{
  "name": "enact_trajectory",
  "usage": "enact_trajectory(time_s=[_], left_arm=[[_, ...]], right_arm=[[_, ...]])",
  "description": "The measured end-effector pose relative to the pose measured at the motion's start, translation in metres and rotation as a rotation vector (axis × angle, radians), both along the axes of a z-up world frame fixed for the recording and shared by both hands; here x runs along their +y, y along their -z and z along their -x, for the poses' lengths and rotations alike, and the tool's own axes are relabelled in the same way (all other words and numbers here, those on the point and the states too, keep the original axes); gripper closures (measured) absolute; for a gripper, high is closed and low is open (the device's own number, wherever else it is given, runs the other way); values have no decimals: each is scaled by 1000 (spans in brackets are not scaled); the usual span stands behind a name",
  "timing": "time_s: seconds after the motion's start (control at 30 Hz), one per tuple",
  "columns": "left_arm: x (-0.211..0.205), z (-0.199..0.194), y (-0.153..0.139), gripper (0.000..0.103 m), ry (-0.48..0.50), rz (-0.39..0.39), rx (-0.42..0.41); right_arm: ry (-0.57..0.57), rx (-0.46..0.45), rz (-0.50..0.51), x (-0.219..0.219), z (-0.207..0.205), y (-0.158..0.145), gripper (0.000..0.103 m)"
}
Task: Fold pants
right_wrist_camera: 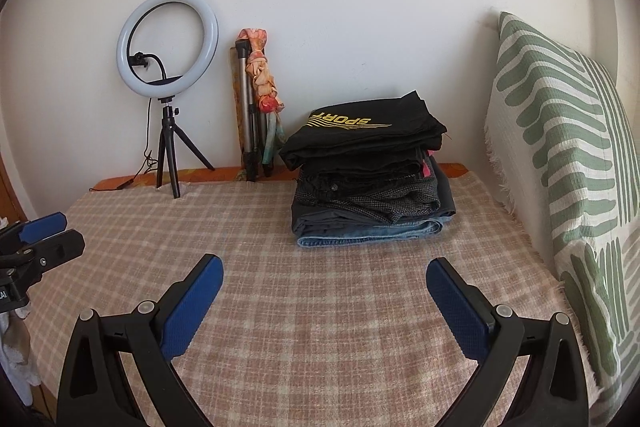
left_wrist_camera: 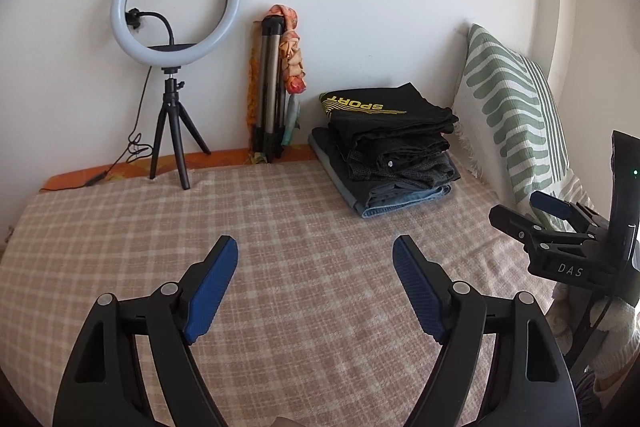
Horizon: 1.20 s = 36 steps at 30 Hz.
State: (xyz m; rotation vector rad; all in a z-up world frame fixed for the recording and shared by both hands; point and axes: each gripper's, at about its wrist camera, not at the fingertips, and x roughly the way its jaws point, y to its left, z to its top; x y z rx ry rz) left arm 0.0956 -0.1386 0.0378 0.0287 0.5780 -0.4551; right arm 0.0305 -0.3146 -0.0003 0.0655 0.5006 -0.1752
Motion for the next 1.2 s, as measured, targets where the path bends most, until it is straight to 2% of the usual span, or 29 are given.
enact_trajectory(time_s=[0.17,0.53,0.7,0.8,1.2], left_arm=[[-1,9,11,23,-2,-28,0],[1,14,33,23,-25,-83,40],[3,18,36,23,-50,-105,24],[4,19,37,19,-60,-102,17],[3,20,37,18,-68,-114,12]], right_arm=[[20,5,-33,-2,6,7,0],[36,17,-30,3,8,21,0],[30,27,-23,6,7,27,0],[31,30,-34,5,7,29,0],[41,21,-25,3,6,28,0]])
